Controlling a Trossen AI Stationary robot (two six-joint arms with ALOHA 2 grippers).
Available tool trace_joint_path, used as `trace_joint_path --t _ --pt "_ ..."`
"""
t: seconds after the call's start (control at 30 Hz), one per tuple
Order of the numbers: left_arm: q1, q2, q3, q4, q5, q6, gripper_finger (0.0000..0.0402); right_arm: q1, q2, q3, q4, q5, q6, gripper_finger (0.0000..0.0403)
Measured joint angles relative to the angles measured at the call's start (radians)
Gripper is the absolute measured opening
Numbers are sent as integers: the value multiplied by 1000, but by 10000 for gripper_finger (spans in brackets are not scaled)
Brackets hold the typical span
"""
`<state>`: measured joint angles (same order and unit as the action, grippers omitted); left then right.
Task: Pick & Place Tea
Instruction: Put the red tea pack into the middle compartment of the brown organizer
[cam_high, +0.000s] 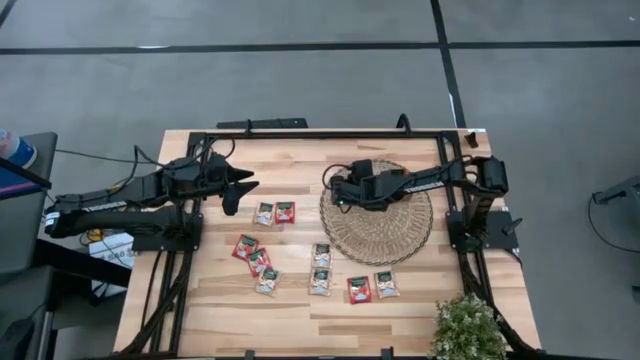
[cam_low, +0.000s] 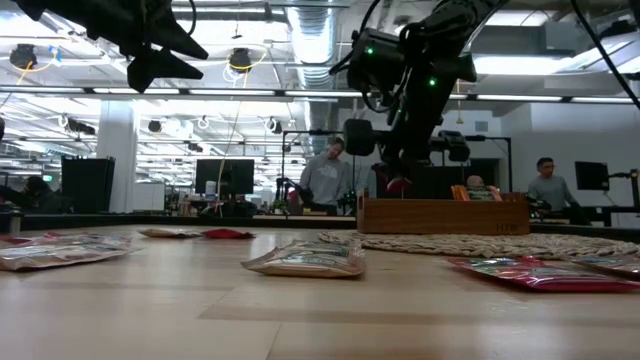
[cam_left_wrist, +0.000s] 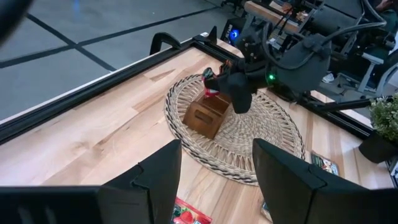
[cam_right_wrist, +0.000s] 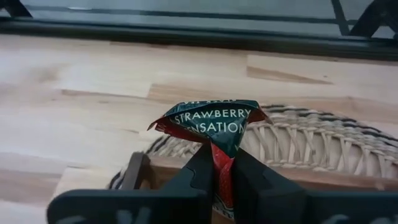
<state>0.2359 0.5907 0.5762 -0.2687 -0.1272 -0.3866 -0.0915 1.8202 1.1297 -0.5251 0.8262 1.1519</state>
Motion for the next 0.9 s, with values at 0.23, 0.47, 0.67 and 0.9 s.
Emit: trace_joint_path --t 0.23,0.47,0.67,0.9 --pt "0 0 0 0 0 2 191 -1 0 -2 5 -18 -22 29" --pt "0 0 0 0 0 4 191 1 0 -54 84 -21 -27 21" --pt "0 0 0 1 0 4 191 -9 1 -58 101 -41 -35 35" --pt "0 0 1 1 0 4 191 -8 1 -58 135 -44 -61 24"
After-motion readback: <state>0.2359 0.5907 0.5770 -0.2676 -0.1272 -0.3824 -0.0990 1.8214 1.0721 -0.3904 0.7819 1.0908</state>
